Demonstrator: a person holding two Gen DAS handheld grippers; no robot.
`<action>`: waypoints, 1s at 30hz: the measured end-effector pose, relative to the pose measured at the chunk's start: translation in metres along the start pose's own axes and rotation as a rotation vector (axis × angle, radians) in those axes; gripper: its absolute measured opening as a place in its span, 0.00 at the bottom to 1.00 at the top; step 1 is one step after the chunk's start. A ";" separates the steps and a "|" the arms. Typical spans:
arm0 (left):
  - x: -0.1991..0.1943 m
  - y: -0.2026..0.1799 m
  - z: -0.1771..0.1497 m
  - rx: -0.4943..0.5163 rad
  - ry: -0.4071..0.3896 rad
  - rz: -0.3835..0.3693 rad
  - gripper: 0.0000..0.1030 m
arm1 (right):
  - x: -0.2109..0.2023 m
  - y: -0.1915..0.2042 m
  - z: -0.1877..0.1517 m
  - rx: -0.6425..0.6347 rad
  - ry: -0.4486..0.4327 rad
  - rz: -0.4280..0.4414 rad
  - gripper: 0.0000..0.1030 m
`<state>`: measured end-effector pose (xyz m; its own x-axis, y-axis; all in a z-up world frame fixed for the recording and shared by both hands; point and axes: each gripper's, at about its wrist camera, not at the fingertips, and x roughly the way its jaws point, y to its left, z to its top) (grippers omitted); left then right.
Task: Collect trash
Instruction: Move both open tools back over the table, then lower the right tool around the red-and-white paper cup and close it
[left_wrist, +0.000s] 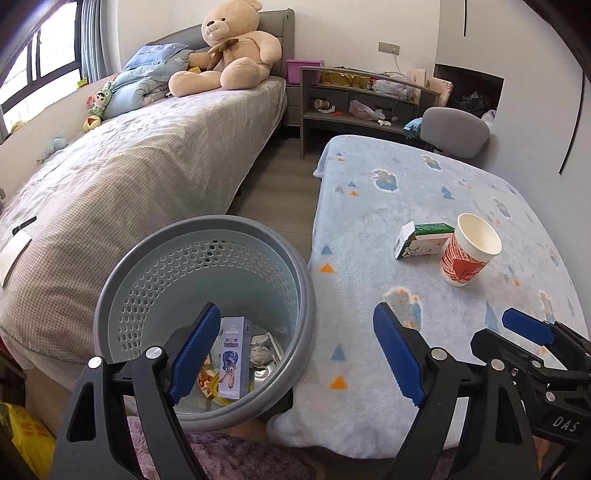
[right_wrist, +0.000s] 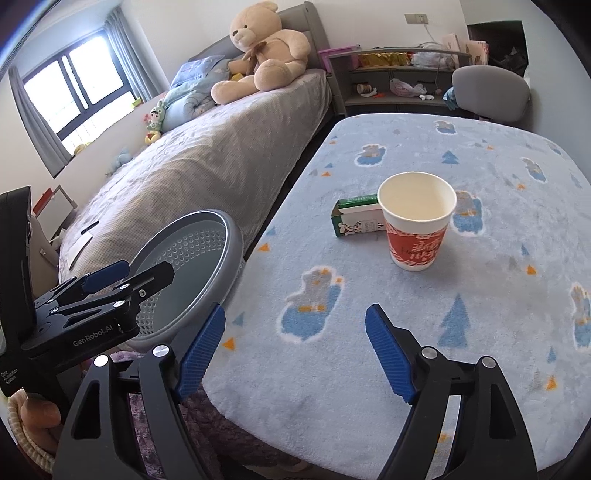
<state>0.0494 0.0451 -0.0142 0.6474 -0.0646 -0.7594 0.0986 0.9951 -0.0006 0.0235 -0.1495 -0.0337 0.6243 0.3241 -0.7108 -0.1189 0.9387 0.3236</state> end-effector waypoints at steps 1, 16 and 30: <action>0.001 -0.003 0.001 0.003 0.001 -0.003 0.79 | -0.001 -0.003 0.000 0.002 -0.002 -0.005 0.75; 0.022 -0.037 0.008 0.037 0.021 -0.028 0.79 | 0.000 -0.041 -0.002 0.035 -0.022 -0.065 0.81; 0.055 -0.046 0.023 0.043 0.049 -0.001 0.80 | 0.027 -0.070 0.005 0.074 -0.010 -0.116 0.87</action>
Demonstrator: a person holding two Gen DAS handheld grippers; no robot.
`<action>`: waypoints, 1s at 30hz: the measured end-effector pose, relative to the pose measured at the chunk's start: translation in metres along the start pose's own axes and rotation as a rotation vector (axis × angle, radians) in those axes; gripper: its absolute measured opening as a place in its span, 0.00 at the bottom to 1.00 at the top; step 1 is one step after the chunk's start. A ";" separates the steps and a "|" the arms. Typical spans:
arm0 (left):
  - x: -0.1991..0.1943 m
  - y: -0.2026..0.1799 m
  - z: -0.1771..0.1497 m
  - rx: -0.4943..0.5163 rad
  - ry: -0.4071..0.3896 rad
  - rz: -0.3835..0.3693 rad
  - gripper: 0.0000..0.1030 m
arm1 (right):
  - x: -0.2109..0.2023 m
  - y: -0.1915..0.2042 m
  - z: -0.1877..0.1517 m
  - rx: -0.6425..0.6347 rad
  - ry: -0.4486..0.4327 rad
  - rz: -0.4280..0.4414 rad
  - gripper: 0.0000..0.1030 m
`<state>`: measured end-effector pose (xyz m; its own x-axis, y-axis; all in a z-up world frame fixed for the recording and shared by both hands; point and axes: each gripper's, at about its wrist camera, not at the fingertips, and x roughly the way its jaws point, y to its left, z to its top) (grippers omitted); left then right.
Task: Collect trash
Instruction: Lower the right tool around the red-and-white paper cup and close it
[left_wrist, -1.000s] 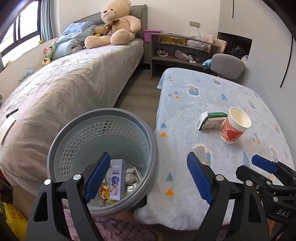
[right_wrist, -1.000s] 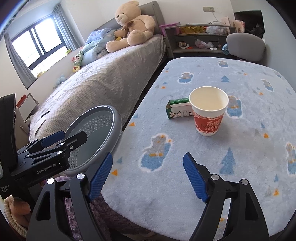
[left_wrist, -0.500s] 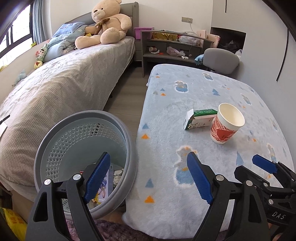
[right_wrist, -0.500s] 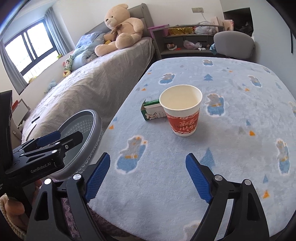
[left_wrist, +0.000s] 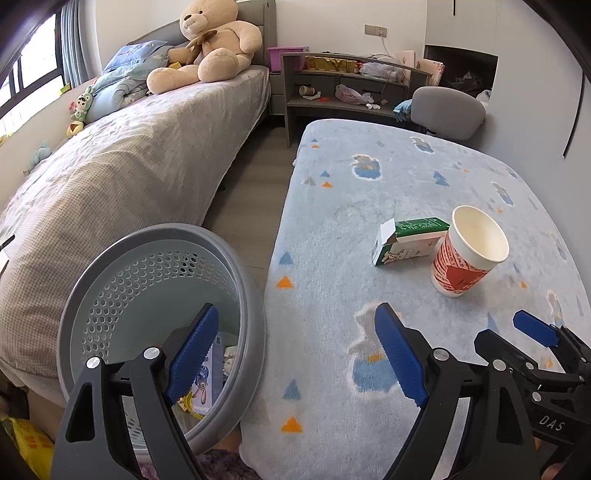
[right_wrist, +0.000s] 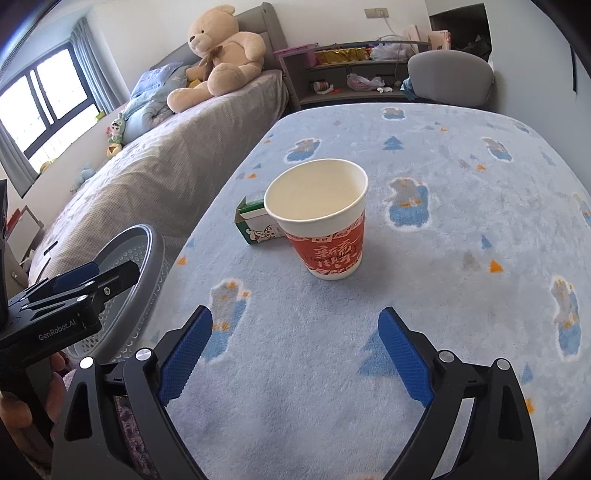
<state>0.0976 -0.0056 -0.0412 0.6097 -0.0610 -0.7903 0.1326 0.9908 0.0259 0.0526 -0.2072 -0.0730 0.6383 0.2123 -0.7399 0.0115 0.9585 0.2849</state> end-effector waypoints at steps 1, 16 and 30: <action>0.003 0.000 0.002 -0.004 0.002 0.000 0.80 | 0.003 -0.001 0.002 0.004 -0.001 -0.008 0.87; 0.039 -0.007 0.024 -0.008 0.013 -0.014 0.80 | 0.049 -0.010 0.034 0.029 -0.003 -0.107 0.87; 0.050 -0.015 0.031 -0.006 0.015 -0.035 0.80 | 0.061 -0.008 0.042 0.021 -0.014 -0.138 0.64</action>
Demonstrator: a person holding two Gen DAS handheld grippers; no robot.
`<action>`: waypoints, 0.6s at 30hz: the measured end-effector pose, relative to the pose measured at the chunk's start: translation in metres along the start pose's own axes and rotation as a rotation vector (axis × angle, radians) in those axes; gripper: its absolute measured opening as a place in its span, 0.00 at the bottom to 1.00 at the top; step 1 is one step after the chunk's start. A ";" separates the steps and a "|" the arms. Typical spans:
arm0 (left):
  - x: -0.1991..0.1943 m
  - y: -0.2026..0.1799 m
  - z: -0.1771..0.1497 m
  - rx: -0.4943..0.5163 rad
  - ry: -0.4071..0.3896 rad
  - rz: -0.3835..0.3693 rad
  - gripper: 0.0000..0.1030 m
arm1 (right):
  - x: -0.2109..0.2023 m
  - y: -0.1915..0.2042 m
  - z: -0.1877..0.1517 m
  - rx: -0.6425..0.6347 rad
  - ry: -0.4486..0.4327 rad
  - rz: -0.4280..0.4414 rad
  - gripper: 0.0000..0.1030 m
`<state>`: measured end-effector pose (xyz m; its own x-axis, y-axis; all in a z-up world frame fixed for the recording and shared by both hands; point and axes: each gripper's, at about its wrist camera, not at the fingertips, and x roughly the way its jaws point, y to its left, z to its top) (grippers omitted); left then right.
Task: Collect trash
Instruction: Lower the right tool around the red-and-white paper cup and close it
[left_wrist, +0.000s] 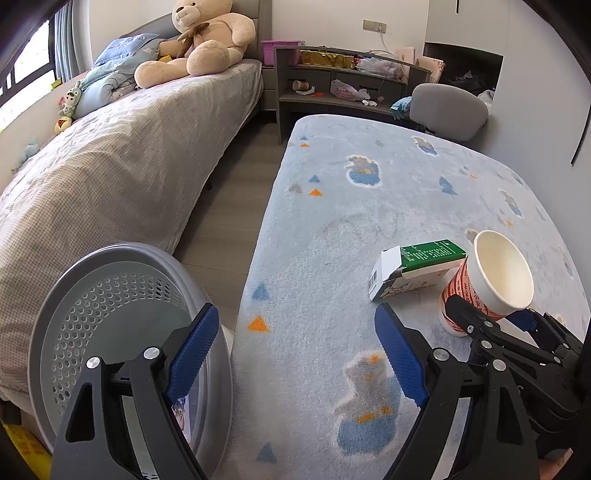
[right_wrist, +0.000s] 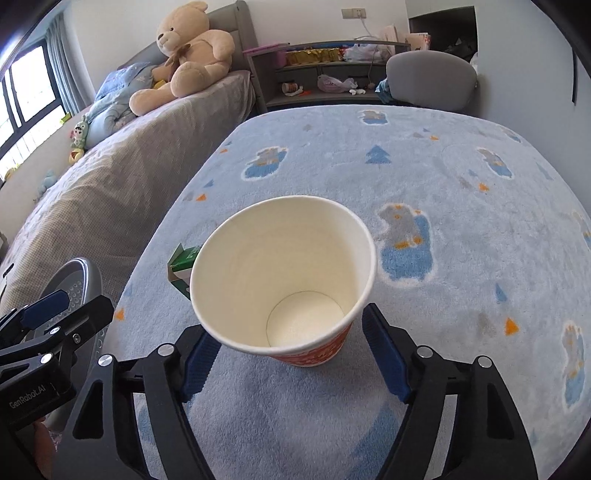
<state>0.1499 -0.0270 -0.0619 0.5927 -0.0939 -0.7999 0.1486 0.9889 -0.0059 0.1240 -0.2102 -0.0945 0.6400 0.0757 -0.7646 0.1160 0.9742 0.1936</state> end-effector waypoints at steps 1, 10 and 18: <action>0.000 0.000 0.000 0.000 0.000 -0.001 0.80 | 0.000 0.000 0.000 -0.001 0.000 0.000 0.60; 0.000 -0.011 0.004 0.031 -0.010 -0.007 0.80 | -0.019 -0.009 0.003 0.021 -0.024 0.028 0.60; 0.015 -0.028 0.015 0.080 -0.013 -0.012 0.80 | -0.043 -0.031 -0.003 0.041 -0.045 0.013 0.60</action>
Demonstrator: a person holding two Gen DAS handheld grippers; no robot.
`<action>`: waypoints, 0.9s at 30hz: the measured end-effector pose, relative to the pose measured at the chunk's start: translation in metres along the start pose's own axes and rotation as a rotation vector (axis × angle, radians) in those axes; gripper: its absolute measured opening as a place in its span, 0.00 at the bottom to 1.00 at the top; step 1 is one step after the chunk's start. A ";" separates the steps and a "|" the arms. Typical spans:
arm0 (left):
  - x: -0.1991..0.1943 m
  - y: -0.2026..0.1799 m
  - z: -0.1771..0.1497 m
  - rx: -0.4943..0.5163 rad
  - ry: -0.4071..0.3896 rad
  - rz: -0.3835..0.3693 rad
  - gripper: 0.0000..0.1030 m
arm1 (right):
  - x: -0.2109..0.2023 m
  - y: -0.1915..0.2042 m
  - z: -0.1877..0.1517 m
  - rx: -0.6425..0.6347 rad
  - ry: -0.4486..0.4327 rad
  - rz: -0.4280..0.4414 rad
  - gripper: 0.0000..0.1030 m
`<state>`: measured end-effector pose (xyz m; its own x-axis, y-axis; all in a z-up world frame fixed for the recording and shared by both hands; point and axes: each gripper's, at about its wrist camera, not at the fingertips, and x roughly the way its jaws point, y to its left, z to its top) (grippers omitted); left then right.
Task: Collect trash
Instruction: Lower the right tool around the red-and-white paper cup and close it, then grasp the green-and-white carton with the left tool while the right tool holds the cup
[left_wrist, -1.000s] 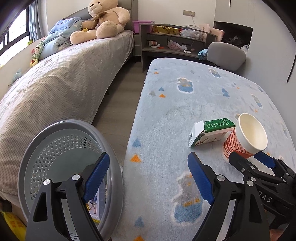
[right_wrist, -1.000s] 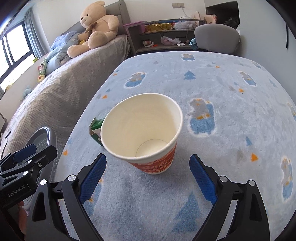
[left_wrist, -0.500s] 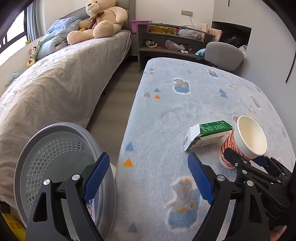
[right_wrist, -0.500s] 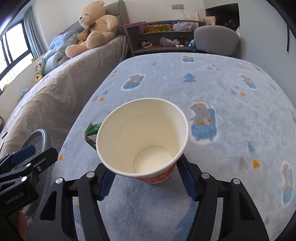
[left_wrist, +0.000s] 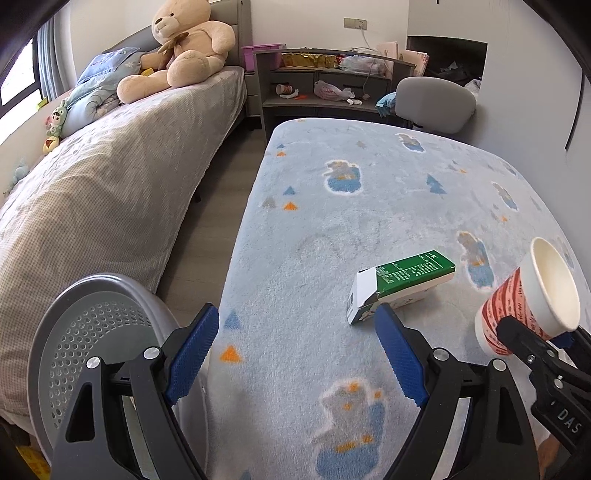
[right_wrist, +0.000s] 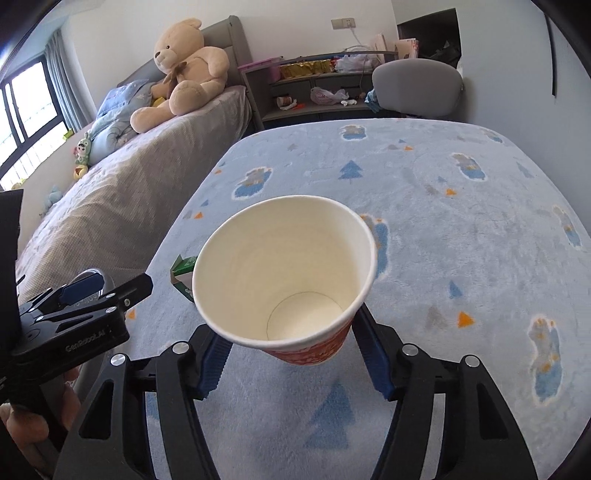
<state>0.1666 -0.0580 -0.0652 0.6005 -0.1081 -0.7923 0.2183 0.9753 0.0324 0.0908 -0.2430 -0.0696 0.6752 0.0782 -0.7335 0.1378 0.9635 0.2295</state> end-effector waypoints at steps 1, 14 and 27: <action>0.002 -0.003 0.000 0.012 0.002 -0.013 0.80 | -0.002 -0.003 -0.001 0.005 0.000 -0.002 0.60; 0.047 -0.038 0.008 0.137 0.060 -0.123 0.80 | -0.022 -0.036 0.000 0.075 -0.037 0.003 0.60; 0.068 -0.067 0.021 0.202 0.041 -0.191 0.80 | -0.019 -0.047 -0.002 0.098 -0.034 0.020 0.60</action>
<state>0.2092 -0.1352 -0.1087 0.5031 -0.2747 -0.8194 0.4761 0.8794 -0.0025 0.0699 -0.2891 -0.0675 0.7022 0.0870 -0.7067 0.1932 0.9320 0.3066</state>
